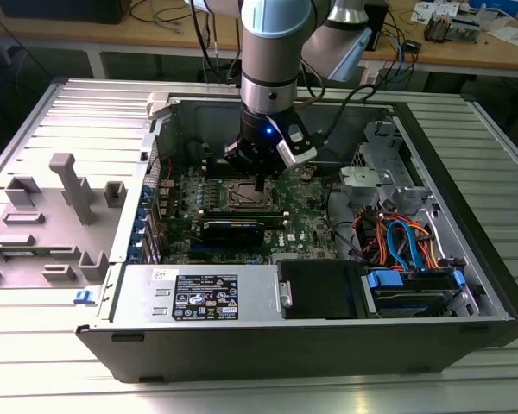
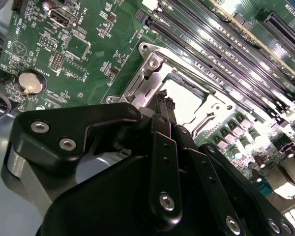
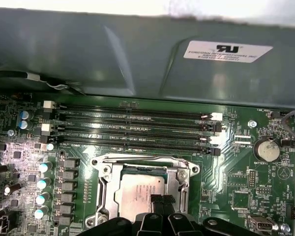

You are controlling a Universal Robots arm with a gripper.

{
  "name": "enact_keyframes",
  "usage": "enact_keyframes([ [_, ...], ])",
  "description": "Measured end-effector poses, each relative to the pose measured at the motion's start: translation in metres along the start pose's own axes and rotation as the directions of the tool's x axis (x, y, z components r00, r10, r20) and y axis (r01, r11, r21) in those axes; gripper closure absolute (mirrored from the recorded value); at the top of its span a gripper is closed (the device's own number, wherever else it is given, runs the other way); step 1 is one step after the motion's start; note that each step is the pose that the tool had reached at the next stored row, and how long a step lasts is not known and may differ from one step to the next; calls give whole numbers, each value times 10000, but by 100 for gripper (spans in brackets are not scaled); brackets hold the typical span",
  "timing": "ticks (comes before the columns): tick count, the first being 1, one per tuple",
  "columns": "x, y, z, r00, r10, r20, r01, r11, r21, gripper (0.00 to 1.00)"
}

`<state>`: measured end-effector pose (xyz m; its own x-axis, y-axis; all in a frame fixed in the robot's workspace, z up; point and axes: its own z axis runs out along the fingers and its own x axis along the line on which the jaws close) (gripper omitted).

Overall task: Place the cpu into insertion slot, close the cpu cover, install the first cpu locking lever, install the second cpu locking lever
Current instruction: 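Install the second cpu locking lever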

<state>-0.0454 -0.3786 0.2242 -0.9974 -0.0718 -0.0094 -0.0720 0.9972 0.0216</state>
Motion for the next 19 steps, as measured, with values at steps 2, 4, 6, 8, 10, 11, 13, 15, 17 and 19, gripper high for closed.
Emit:
enact_keyframes([
  [2,0,1,-25,10000,17,1,-17,10000,-1,89],
  [4,-1,1,-25,10000,73,4,-73,10000,-2,89],
  [6,-1,1,-27,9998,177,5,-177,9998,0,89],
  [8,0,1,-27,9997,251,6,-251,9997,2,89],
  [10,0,1,-27,9996,267,6,-267,9996,2,89],
  [11,0,1,-27,9996,269,6,-269,9996,2,89],
  [13,0,1,-27,9996,271,6,-271,9996,2,89],
  [15,0,1,-27,9996,271,6,-271,9996,2,89],
  [17,0,1,-27,9996,272,6,-272,9996,2,89],
  [19,0,1,-27,9996,273,6,-273,9996,2,89],
])
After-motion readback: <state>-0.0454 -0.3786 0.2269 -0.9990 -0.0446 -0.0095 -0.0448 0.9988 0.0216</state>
